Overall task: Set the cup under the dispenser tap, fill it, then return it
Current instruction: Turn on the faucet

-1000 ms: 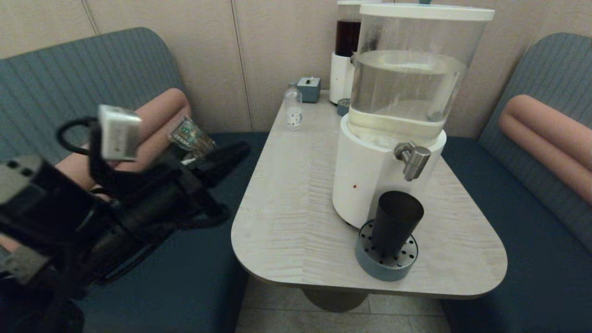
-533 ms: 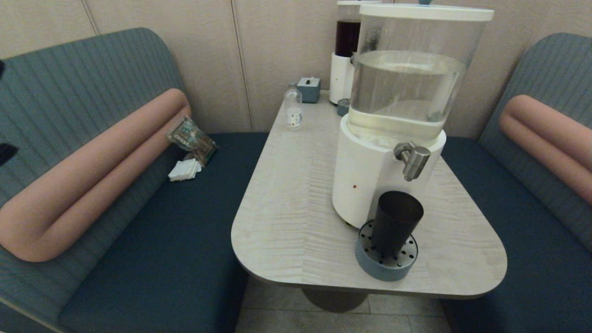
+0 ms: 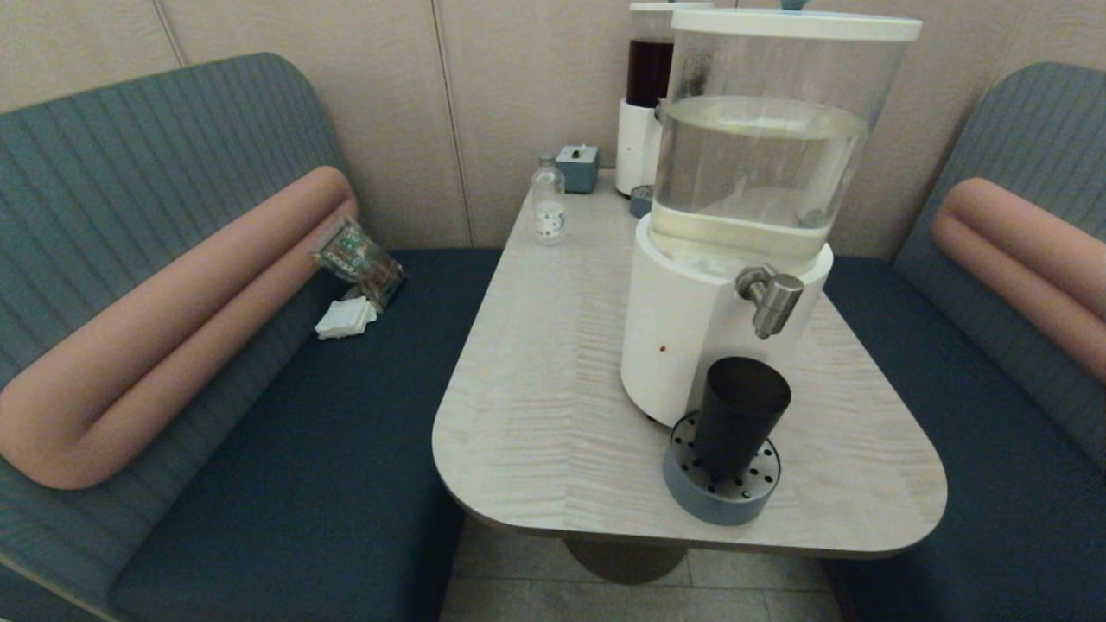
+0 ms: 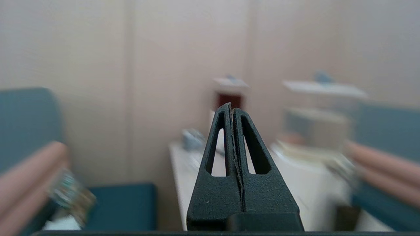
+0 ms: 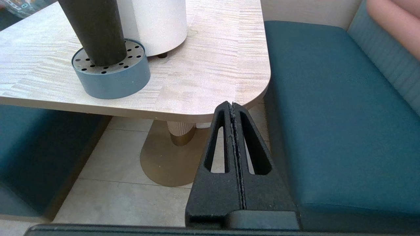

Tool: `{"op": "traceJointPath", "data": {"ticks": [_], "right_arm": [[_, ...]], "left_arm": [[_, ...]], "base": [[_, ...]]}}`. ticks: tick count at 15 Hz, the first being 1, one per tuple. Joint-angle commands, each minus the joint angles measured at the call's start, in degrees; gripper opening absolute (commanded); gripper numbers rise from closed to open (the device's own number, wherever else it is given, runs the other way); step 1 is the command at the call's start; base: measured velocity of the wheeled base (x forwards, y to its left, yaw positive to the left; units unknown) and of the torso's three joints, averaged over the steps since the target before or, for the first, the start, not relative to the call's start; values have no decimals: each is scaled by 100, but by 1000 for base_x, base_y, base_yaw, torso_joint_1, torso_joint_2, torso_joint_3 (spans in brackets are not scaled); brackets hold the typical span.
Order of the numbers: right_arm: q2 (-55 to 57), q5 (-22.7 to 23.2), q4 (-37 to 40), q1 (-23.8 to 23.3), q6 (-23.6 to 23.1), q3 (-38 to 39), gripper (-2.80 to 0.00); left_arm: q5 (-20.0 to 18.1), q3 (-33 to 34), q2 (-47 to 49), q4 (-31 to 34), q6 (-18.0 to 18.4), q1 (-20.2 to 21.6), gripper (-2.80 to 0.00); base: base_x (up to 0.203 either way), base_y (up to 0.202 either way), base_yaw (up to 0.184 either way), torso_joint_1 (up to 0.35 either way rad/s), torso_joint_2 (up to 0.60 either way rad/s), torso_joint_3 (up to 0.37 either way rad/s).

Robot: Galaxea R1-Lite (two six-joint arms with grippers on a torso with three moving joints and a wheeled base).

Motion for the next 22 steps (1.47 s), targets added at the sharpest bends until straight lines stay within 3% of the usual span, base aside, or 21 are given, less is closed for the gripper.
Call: {"op": "traceJointPath", "data": {"ticks": [1,3,5,7,12,16,22], "right_arm": [[8,1,-1,-1,5,83,-280],[1,7,-3,2,0,79,-280],[1,-1,-3,2,0,79,-280],[1,0,-3,2,0,80,-280],[1,6,-3,0,0,81,-280],[1,0,-3,2,0,79,-280],[1,7,14,-6,-8,88,-280]], "left_arm": [[-658,65,-1745,1371,-3,-7,-280],[-997,388,-2429,1696,5,-20,-280],[-870,1166,-2451,1742,219,-28,-280],[-197,1732,-2422,2194,1109,-32,-280],[1082,1752,-2412,4041,2303,-33,-280],[1505,1723,-2412,5012,2258,-33,-280],[1522,1758,-2412,4865,2238,-33,-280]], "base": [[0,0,0,0,0,0],[0,0,0,0,0,0],[0,0,0,0,0,0],[0,0,0,0,0,0],[0,0,0,0,0,0],[0,0,0,0,0,0],[0,0,0,0,0,0]]}}
